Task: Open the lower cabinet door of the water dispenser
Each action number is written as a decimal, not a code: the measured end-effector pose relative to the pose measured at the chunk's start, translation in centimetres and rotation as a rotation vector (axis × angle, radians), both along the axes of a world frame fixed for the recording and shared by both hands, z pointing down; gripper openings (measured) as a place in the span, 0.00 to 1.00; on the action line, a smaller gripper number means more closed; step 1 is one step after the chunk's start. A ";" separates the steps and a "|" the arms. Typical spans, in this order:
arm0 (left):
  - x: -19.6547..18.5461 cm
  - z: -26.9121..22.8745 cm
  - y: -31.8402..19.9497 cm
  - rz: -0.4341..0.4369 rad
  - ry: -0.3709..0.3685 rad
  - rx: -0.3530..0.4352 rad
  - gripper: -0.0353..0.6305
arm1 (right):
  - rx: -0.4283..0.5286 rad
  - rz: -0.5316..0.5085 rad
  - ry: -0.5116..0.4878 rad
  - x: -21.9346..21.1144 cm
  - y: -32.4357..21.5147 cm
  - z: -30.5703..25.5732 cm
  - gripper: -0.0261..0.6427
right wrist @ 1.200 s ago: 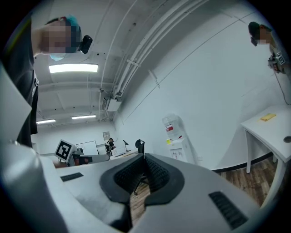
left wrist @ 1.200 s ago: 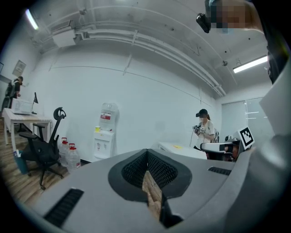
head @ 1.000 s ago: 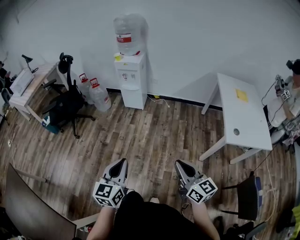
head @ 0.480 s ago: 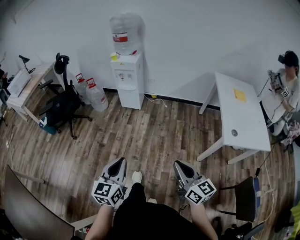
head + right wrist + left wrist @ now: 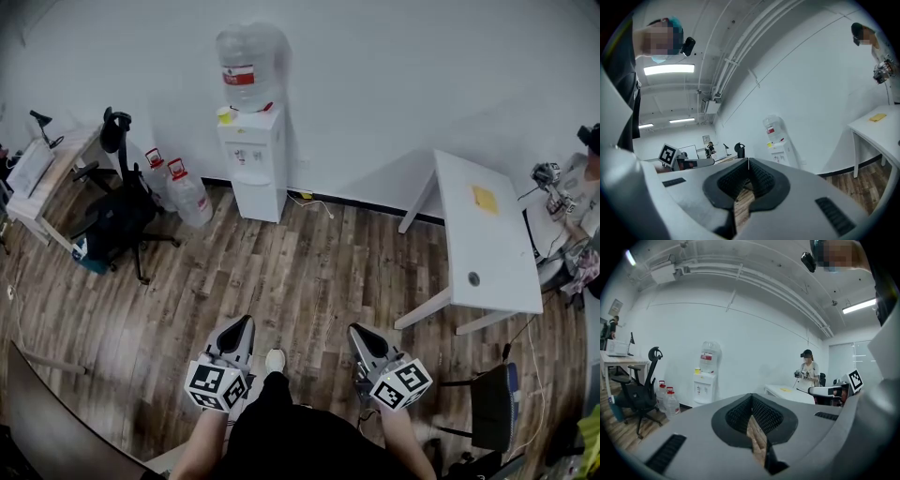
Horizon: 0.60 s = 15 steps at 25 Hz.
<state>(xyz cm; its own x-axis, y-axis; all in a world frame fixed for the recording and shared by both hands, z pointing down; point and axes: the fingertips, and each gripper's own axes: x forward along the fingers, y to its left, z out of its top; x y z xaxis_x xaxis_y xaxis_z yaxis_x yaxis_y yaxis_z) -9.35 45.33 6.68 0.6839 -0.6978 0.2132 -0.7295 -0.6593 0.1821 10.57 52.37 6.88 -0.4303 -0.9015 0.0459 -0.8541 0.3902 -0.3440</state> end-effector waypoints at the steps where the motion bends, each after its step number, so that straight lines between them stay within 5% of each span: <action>1: -0.1 0.1 -0.6 0.002 -0.003 -0.003 0.07 | -0.001 0.001 0.000 -0.1 -0.7 0.0 0.07; 15: -1.4 0.3 -12.9 0.049 -0.007 -0.023 0.07 | -0.016 0.024 0.014 -2.2 -12.3 -0.8 0.07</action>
